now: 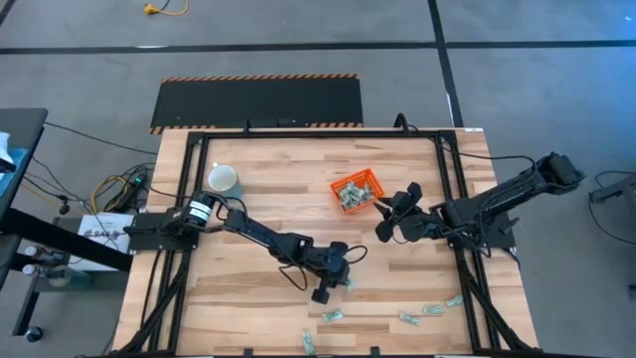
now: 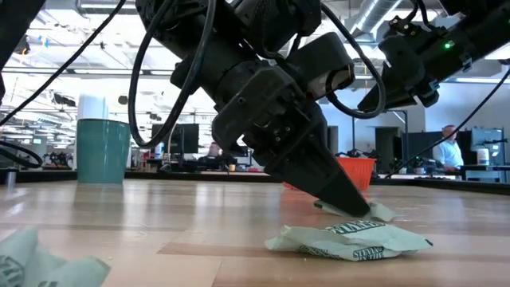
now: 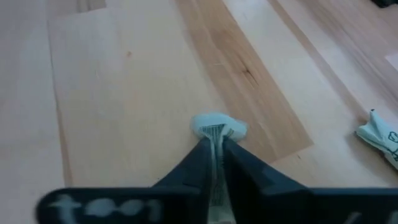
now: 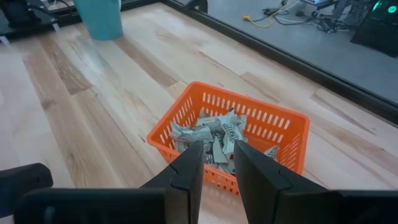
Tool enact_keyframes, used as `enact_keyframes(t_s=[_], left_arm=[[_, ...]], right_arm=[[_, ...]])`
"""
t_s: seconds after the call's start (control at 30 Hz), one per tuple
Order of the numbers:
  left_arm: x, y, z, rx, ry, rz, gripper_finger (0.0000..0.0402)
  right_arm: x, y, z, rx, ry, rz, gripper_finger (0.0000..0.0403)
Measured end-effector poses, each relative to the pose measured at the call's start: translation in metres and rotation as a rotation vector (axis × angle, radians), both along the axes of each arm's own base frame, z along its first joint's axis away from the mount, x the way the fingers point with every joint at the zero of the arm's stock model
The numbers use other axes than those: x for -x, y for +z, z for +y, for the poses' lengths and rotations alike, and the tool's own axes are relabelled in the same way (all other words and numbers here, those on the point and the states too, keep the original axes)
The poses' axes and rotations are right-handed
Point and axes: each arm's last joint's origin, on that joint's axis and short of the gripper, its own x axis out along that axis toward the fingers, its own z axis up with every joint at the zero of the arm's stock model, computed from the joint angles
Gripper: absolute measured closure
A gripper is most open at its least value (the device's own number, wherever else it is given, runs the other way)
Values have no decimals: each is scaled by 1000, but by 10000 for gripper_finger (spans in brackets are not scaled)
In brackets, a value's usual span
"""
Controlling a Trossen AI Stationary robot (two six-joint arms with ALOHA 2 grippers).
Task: Pick and place Stevia / Truvia into bins
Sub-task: Put the stevia packet into the orange bin
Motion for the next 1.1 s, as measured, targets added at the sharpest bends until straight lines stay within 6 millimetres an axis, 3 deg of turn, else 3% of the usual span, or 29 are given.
enact_keyframes(t_s=[0.1,0.3,0.47,0.73,0.93,1.1], left_arm=[[0,1,0,-1,-3,-3,395],[7,19,5,-4,-14,32,383],[14,64,26,-129,5,-29,391],[8,106,93,-272,121,-189,392],[3,113,160,-306,271,-271,383],[7,115,198,-173,290,-291,386]], right_arm=[[0,0,0,0,1,0,321],[0,0,0,-1,1,-1,321],[0,0,0,-1,0,-3,321],[-1,1,0,-3,-1,-10,321],[-1,1,0,-2,-2,-10,321],[-1,1,0,-2,-1,-11,321]])
